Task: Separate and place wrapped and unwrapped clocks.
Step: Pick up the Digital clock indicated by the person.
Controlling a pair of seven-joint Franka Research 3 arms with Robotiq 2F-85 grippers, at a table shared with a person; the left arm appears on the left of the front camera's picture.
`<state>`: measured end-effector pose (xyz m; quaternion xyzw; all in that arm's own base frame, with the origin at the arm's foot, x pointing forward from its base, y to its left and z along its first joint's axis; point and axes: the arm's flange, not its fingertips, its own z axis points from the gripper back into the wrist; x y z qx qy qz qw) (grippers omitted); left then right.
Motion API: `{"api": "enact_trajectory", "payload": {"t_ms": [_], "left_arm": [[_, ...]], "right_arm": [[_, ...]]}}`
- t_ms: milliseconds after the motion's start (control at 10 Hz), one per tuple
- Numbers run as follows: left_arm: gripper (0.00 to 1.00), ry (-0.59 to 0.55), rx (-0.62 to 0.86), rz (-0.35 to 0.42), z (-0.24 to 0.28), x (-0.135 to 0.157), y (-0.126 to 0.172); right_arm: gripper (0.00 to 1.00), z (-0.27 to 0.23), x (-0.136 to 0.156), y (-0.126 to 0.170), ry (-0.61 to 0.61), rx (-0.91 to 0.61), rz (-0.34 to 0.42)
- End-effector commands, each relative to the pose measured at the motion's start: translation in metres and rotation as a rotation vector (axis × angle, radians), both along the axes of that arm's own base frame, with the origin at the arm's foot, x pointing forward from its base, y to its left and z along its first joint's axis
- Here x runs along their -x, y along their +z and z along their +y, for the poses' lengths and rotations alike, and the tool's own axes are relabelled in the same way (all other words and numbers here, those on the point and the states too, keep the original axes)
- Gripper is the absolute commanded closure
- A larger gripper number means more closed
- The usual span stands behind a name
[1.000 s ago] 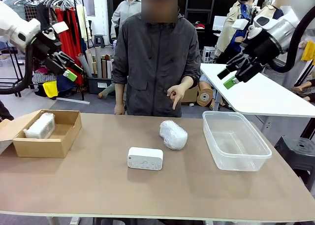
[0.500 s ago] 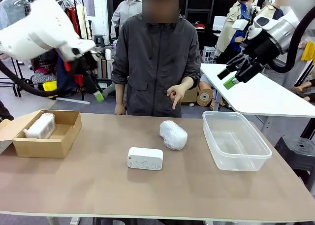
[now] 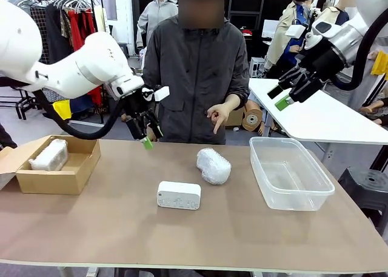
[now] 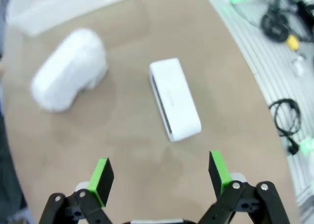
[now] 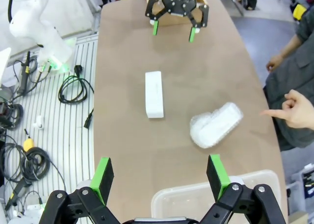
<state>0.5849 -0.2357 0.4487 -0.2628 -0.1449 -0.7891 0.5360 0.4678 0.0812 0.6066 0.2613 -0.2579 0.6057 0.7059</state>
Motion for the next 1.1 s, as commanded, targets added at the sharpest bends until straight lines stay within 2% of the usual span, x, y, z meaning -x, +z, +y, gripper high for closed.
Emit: {"api": "enact_trajectory", "payload": {"t_ms": [0,100,200,300,600,700,1000], "left_arm": [[0.0,-0.192,0.055,0.03,-0.003,-0.02,-0.003],[0.0,-0.256,0.059,0.017,-0.009,-0.025,-0.002],[0.0,-0.249,0.087,-0.005,-0.006,-0.026,0.008],[0.0,-0.189,0.061,0.005,-0.01,-0.01,-0.012],[0.0,-0.223,0.074,0.004,-0.013,-0.017,-0.009],[0.0,-0.243,0.026,-0.037,-0.013,-0.013,0.003],[0.0,-0.292,-0.165,-0.112,-0.067,-0.039,0.01]], "right_arm": [[0.0,0.001,0.002,-0.001,-0.011,-0.006,-0.015],[0.0,0.001,0.002,-0.001,-0.011,-0.006,-0.015],[0.0,0.001,0.002,-0.001,-0.011,-0.006,-0.015],[0.0,0.001,0.002,-0.001,-0.011,-0.006,-0.015],[0.0,0.001,0.002,-0.001,-0.011,-0.006,-0.015],[0.0,0.001,0.002,-0.001,-0.011,-0.006,-0.015],[0.0,0.001,0.002,-0.001,-0.011,-0.006,-0.015]]}}
